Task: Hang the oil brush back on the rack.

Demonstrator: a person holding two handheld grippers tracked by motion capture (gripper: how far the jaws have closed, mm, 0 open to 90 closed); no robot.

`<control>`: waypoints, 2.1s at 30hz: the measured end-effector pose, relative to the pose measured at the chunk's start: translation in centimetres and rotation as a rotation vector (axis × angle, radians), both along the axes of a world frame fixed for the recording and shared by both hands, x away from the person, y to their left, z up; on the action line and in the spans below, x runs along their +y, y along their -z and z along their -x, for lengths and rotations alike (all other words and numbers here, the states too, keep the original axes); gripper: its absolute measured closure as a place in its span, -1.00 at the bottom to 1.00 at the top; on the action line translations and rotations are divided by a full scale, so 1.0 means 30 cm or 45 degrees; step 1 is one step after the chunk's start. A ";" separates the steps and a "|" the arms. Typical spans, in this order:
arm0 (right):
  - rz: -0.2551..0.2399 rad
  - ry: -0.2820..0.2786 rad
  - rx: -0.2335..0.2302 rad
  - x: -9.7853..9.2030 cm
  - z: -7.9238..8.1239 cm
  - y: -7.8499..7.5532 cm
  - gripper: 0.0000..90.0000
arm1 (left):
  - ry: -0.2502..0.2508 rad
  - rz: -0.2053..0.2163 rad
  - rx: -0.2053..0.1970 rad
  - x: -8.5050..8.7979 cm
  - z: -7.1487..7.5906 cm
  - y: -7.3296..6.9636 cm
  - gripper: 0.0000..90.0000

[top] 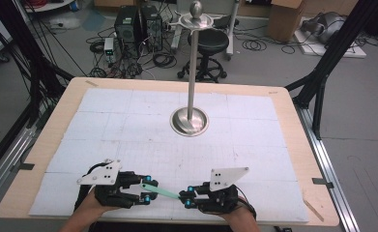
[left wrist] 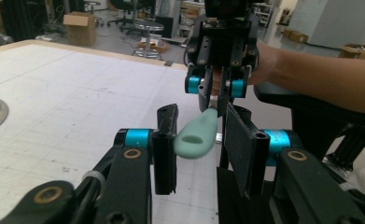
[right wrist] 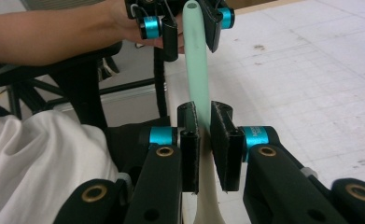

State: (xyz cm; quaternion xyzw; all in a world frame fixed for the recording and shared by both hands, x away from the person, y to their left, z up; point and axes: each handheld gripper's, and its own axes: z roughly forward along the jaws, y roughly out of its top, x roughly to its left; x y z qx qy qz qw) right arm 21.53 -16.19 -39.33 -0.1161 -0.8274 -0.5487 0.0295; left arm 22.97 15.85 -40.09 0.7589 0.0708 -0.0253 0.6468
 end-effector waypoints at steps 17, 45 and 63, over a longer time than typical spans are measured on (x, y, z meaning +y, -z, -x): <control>-0.031 0.036 -0.004 -0.006 -0.003 0.000 0.36 | 0.042 0.086 0.020 0.006 0.010 -0.015 0.68; -0.194 0.580 -0.191 -0.120 -0.003 -0.061 -0.47 | -0.365 0.073 -0.012 -0.026 -0.023 -0.196 0.68; 0.047 0.665 -0.421 -0.040 -0.007 -0.076 -0.42 | -0.426 -0.097 0.054 -0.074 -0.042 -0.242 0.68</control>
